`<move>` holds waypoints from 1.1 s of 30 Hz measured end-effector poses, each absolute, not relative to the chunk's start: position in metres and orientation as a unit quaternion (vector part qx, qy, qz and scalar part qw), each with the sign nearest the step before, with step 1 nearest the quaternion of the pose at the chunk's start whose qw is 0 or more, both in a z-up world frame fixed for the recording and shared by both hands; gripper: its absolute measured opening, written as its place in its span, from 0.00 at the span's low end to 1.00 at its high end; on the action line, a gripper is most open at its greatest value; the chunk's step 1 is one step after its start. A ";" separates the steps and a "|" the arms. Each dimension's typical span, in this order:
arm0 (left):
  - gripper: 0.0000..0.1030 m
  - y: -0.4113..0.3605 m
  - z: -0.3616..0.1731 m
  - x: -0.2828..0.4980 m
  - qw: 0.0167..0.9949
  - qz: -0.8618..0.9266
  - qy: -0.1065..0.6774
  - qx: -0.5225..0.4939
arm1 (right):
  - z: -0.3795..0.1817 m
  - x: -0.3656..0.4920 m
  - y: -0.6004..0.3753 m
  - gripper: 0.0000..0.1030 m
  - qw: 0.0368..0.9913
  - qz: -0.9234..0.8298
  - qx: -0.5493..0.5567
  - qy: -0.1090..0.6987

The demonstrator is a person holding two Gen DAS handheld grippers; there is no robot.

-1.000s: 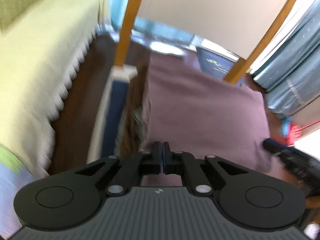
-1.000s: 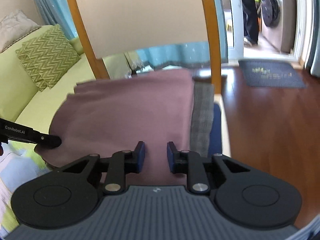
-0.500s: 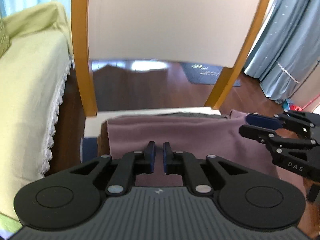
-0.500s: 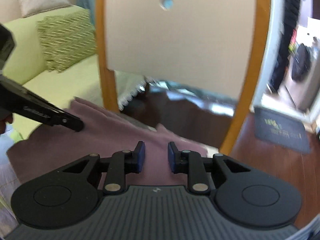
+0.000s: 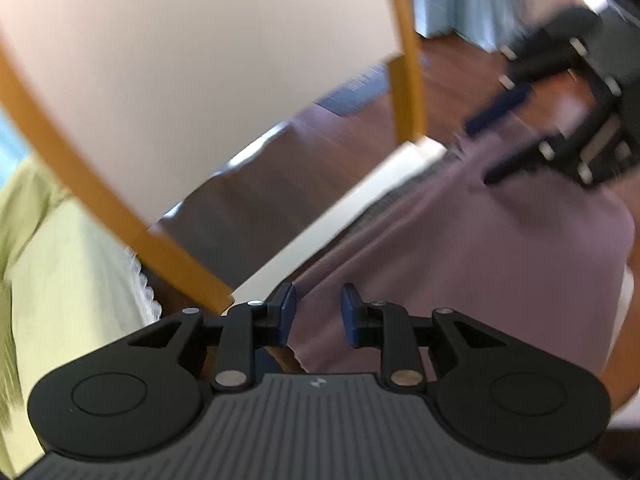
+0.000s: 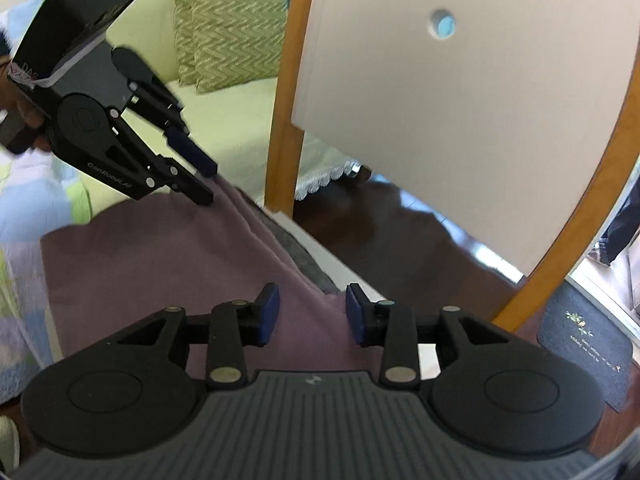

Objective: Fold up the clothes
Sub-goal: 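Lower the top onto the clothes stack and open both grippers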

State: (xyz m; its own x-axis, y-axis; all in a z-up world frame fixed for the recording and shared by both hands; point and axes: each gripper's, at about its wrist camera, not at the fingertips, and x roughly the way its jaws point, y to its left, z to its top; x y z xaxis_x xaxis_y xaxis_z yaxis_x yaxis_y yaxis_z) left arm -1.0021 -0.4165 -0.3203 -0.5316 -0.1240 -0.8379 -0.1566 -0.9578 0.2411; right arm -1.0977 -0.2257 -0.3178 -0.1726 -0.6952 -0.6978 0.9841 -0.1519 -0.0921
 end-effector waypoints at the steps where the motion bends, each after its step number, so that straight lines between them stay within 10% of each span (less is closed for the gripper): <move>1: 0.25 -0.415 -0.321 -1.004 0.018 0.859 0.156 -0.487 | -0.318 -1.098 -0.226 0.31 0.591 -0.710 0.259 0.282; 6: 0.01 -0.407 -0.323 -1.006 0.045 0.847 0.197 -0.492 | -0.318 -1.101 -0.227 0.30 0.607 -0.686 0.256 0.309; 11: 0.00 -0.396 -0.319 -0.997 0.030 0.854 0.226 -0.467 | -0.313 -1.107 -0.227 0.01 0.626 -0.670 0.245 0.315; 26: 0.00 -0.388 -0.339 -0.998 -0.058 0.848 0.247 -0.466 | -0.335 -1.106 -0.237 0.00 0.581 -0.715 0.223 0.318; 31: 0.07 -0.406 -0.311 -0.984 -0.099 0.870 0.143 -0.462 | -0.316 -1.108 -0.235 0.42 0.522 -0.771 0.236 0.278; 33: 0.07 -0.409 -0.286 -0.971 -0.088 0.892 0.058 -0.440 | -0.301 -1.109 -0.220 0.42 0.492 -0.805 0.235 0.234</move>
State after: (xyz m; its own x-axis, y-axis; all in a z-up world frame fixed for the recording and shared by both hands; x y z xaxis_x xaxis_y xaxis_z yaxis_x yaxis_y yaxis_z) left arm -0.9711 -0.4089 -0.2860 -0.5977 -0.2083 -0.7742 0.1070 -0.9778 0.1804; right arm -1.1085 -0.2199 -0.3008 -0.4057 -0.6822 -0.6082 0.9019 -0.4067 -0.1455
